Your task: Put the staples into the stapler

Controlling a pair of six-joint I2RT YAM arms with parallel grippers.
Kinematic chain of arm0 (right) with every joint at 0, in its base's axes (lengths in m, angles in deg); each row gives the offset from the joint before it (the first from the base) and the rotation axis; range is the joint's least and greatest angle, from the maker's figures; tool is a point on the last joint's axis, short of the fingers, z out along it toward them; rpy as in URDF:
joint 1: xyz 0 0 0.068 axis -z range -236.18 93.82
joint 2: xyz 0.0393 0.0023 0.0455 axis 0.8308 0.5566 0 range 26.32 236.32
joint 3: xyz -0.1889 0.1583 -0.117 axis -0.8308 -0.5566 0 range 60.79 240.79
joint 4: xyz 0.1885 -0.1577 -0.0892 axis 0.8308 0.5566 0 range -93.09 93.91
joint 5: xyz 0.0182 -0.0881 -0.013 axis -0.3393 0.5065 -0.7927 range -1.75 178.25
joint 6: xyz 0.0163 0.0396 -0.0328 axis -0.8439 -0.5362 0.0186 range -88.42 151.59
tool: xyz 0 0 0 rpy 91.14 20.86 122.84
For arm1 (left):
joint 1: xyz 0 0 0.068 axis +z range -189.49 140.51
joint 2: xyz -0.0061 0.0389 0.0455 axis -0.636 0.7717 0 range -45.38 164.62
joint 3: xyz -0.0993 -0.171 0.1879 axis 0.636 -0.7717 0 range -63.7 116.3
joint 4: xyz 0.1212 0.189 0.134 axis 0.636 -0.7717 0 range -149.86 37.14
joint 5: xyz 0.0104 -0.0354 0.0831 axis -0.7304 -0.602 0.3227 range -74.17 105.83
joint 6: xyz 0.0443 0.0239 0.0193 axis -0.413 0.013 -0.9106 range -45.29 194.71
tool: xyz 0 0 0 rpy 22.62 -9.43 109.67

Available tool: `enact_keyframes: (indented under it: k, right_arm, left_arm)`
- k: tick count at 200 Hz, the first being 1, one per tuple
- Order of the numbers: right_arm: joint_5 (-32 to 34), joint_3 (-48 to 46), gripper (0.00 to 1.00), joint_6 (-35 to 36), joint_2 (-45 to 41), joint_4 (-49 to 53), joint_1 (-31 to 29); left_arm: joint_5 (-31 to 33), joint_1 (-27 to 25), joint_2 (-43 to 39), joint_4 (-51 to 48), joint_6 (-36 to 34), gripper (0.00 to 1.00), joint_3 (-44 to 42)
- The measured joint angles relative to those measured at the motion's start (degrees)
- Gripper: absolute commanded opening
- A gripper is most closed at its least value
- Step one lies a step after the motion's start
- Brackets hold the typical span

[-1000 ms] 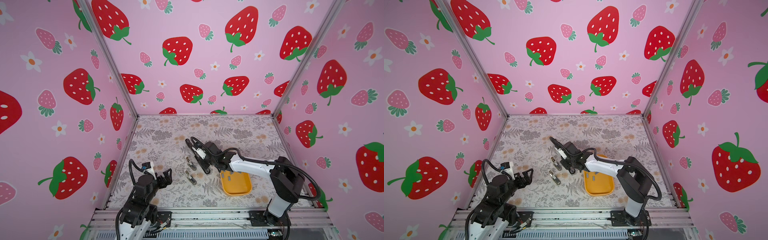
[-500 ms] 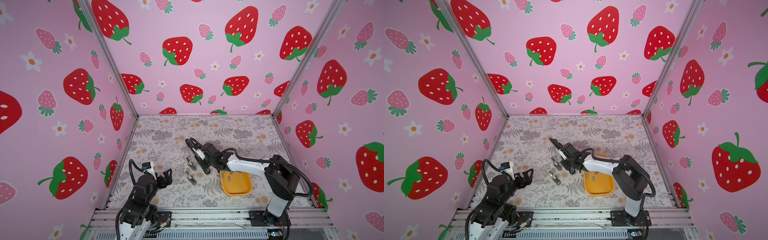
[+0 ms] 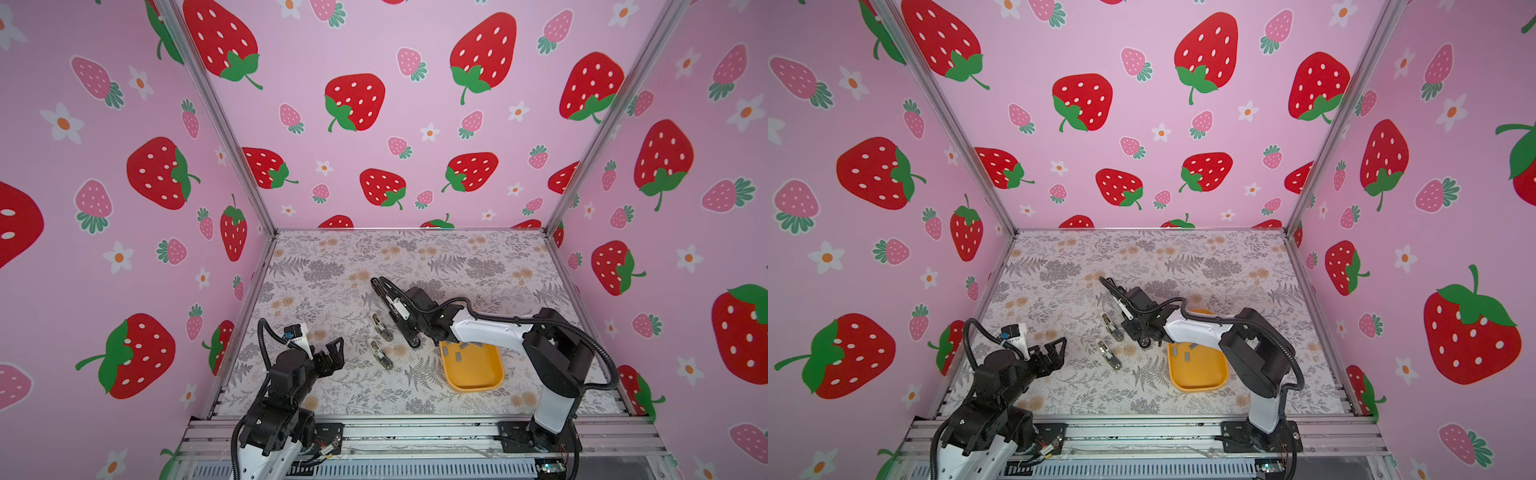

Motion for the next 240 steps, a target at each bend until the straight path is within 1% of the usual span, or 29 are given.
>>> enact_keyframes:
  k: [174,240]
  right_arm:
    - [1.8,0.0,0.0,-0.1,1.3,0.0,0.1]
    - [1.8,-0.5,0.0,-1.6,1.3,-0.2,0.1]
  left_arm:
    - [0.4,0.0,0.0,0.0,0.1,0.99,0.0]
    - [0.4,0.0,0.0,0.0,0.2,0.99,0.0]
